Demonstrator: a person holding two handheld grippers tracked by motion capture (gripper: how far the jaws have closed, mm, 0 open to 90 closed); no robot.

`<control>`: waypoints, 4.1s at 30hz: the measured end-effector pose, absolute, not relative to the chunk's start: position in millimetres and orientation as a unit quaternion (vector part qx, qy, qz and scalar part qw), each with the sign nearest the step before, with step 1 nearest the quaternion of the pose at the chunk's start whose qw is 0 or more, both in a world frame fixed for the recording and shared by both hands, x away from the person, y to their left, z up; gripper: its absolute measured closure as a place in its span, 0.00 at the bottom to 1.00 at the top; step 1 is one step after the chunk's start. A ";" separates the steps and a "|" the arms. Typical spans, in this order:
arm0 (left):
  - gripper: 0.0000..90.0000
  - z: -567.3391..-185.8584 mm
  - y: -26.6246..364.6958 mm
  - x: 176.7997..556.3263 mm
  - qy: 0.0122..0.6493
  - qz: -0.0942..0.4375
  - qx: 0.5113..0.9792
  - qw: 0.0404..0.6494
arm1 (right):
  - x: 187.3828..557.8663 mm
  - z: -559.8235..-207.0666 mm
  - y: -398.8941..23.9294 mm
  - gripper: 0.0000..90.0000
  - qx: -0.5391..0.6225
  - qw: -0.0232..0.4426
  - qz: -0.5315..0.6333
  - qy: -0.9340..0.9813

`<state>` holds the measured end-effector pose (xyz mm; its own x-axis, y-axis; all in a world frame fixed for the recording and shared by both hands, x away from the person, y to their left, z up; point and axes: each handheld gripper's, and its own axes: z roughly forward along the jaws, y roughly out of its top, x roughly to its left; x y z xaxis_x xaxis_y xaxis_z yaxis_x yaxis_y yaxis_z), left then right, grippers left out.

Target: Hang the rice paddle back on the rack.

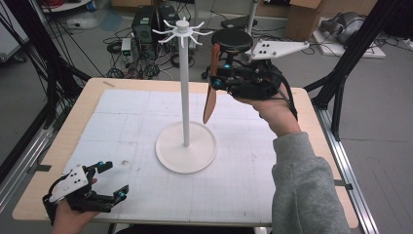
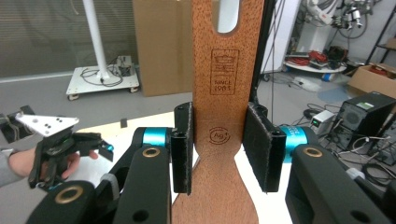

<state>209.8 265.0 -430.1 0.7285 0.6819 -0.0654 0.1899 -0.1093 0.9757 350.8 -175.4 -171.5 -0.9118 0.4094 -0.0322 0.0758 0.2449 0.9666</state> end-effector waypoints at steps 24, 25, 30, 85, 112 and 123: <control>0.02 -430.1 263.1 209.3 0.302 0.203 0.716 0.595 | 349.0 -158.8 -158.3 0.72 0.147 0.138 0.602 0.772; 0.02 -430.1 263.1 209.3 0.302 0.203 0.716 0.595 | 349.0 -158.8 -158.3 0.72 0.147 0.138 0.602 0.772; 0.02 -429.8 264.4 209.1 0.303 0.203 0.716 0.595 | 351.2 -159.6 -151.9 0.72 0.146 0.135 0.604 0.772; 0.02 -427.8 272.6 204.3 0.313 0.209 0.704 0.602 | 346.7 -229.0 -180.0 0.00 0.195 0.153 0.626 0.739; 0.02 -428.1 268.4 207.0 0.309 0.204 0.707 0.603 | 318.8 -324.3 -220.6 0.00 0.230 0.138 0.607 0.748; 0.02 -428.1 264.4 210.3 0.305 0.199 0.708 0.605 | 305.3 -368.6 -241.5 0.00 0.270 0.147 0.611 0.729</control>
